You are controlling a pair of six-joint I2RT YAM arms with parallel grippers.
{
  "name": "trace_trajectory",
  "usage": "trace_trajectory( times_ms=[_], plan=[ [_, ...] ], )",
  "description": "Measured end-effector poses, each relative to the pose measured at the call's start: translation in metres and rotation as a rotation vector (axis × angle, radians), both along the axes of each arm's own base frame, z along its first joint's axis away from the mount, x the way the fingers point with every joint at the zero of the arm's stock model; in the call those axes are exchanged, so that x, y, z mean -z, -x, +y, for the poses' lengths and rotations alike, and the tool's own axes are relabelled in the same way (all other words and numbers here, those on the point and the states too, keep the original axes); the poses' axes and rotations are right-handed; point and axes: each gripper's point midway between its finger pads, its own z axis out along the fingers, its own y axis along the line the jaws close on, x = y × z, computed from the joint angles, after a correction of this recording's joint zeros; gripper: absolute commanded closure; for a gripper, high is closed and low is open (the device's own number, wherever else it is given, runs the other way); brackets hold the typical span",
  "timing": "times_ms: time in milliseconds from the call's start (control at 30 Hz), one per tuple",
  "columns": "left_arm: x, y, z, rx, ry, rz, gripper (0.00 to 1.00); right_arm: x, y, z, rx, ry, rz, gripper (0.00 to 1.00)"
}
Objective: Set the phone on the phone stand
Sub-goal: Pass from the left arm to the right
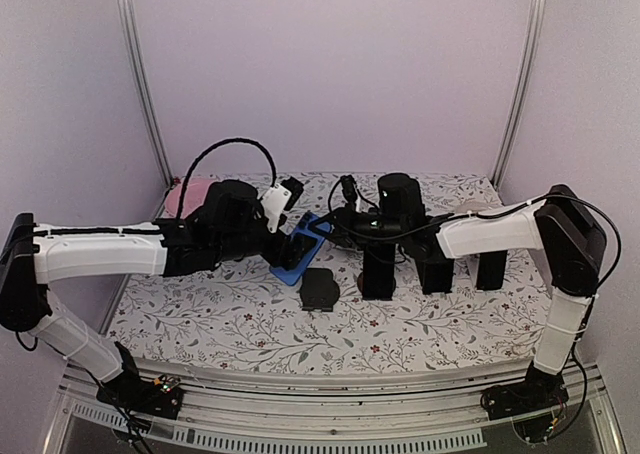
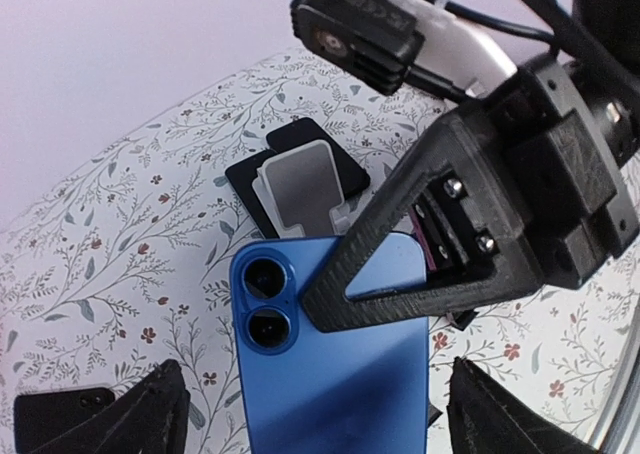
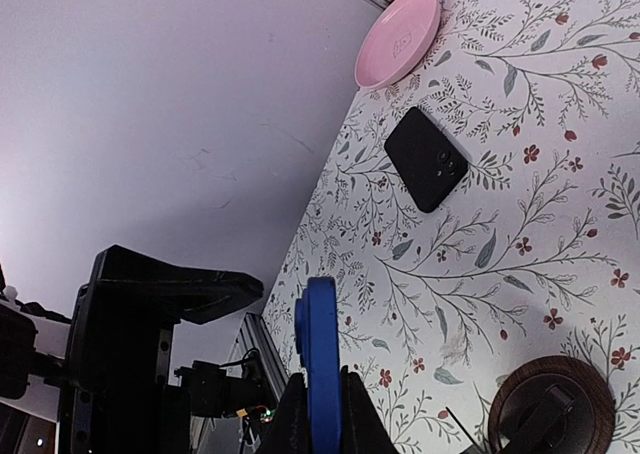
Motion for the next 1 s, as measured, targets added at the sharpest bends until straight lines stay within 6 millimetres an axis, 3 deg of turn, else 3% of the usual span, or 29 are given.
trace_trajectory(
  times_ms=[167,433,733,1000],
  plan=[
    [-0.009,0.004,0.004,-0.006,0.041,-0.015,0.04,-0.004,0.005,-0.006,0.001,-0.003,-0.011,0.97],
    [-0.030,0.019,0.017,-0.007,0.146,-0.038,0.04,-0.037,0.016,-0.021,0.012,-0.034,-0.089,0.97],
    [-0.055,0.033,0.030,-0.004,0.265,-0.069,0.03,-0.060,0.026,-0.036,0.025,-0.043,-0.181,0.98],
    [-0.061,0.046,0.037,0.029,0.322,-0.093,0.03,-0.091,0.035,-0.047,0.033,-0.071,-0.266,0.97]
  ],
)
